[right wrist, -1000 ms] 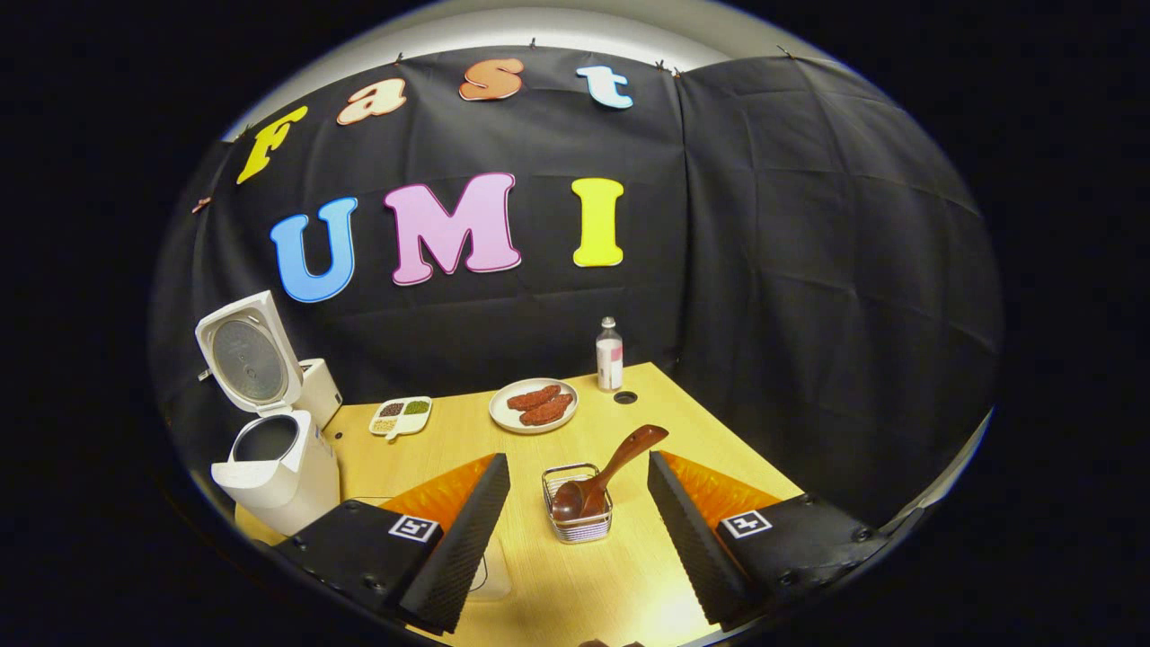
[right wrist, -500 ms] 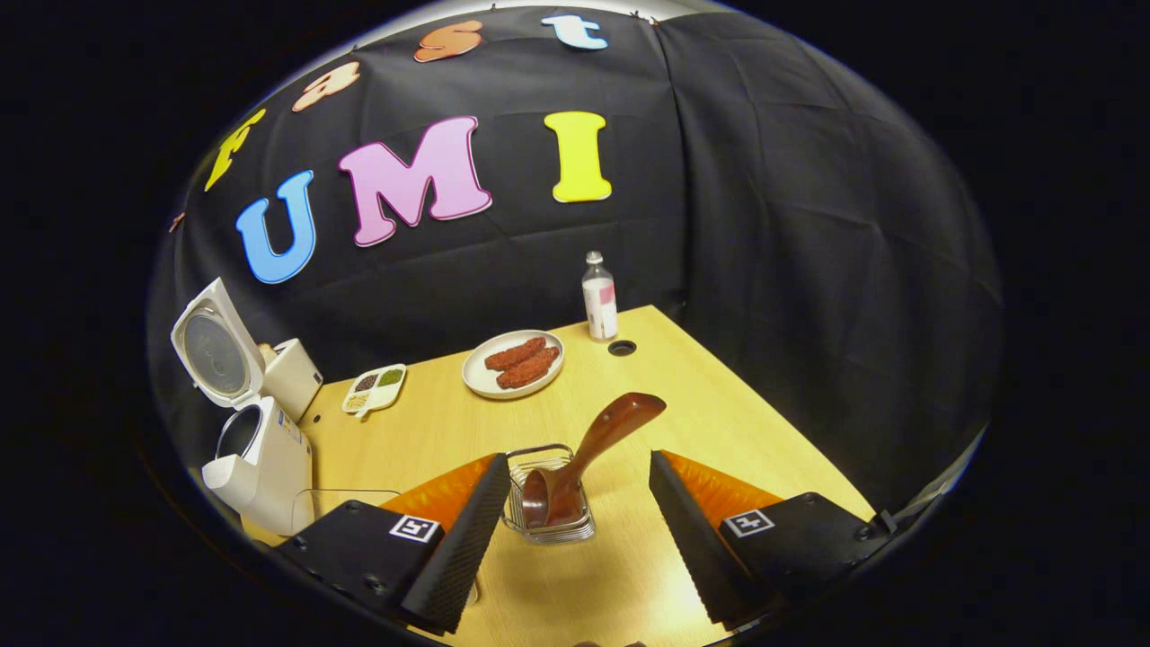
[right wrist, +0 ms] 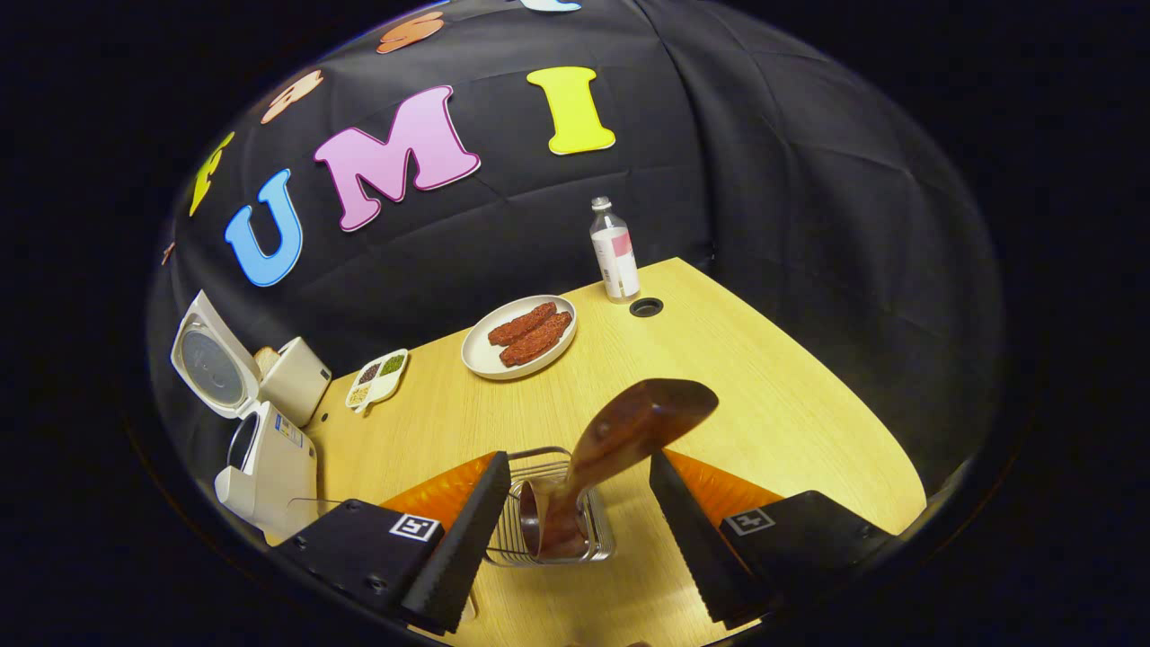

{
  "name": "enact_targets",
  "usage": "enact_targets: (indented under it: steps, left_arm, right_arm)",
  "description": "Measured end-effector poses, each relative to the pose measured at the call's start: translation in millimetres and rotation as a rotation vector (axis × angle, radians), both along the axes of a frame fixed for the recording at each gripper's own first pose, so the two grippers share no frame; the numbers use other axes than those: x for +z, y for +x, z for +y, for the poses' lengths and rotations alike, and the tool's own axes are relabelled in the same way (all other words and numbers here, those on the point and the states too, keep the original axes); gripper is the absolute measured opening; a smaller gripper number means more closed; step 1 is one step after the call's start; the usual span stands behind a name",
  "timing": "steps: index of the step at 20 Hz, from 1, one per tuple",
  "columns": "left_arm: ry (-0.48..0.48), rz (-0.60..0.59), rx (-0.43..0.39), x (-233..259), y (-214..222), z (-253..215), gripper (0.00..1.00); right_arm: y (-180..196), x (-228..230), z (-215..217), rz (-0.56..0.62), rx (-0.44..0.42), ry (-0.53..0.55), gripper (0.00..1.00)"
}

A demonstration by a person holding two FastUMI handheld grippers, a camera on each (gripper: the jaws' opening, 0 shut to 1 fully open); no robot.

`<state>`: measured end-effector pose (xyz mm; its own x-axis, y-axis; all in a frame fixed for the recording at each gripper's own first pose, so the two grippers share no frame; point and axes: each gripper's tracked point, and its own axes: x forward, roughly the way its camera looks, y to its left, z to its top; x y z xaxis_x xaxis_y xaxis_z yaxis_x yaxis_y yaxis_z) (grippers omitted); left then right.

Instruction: Close the left gripper, press the button to open the rice cooker; take a wooden spoon from the chopstick holder with the right hand, scoop a spoonful of rice and pour it into the rice cooker, then put the wooden spoon back into the chopstick holder.

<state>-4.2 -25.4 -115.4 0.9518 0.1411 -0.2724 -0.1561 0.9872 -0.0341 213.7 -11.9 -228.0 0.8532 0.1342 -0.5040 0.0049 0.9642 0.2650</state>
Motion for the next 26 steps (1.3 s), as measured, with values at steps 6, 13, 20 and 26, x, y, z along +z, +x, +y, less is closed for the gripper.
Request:
enact_targets:
  steps: [6,13,20,26]
  left_arm:
    - [-0.093,0.014,0.091,-19,-16,-6,0.95]
    - [-0.087,0.014,0.140,-31,-33,0,0.95]
    - [-0.046,-0.006,0.111,-23,-38,5,0.95]
    - [-0.054,-0.025,0.060,-18,-32,21,0.95]
  right_arm:
    - [22,-4,6,-0.027,0.006,0.045,0.63]
    - [19,2,8,-0.007,0.009,0.122,0.23]
    - [19,47,13,-0.083,0.038,0.104,0.18]
    - [1,109,29,-0.167,0.066,0.148,0.17]
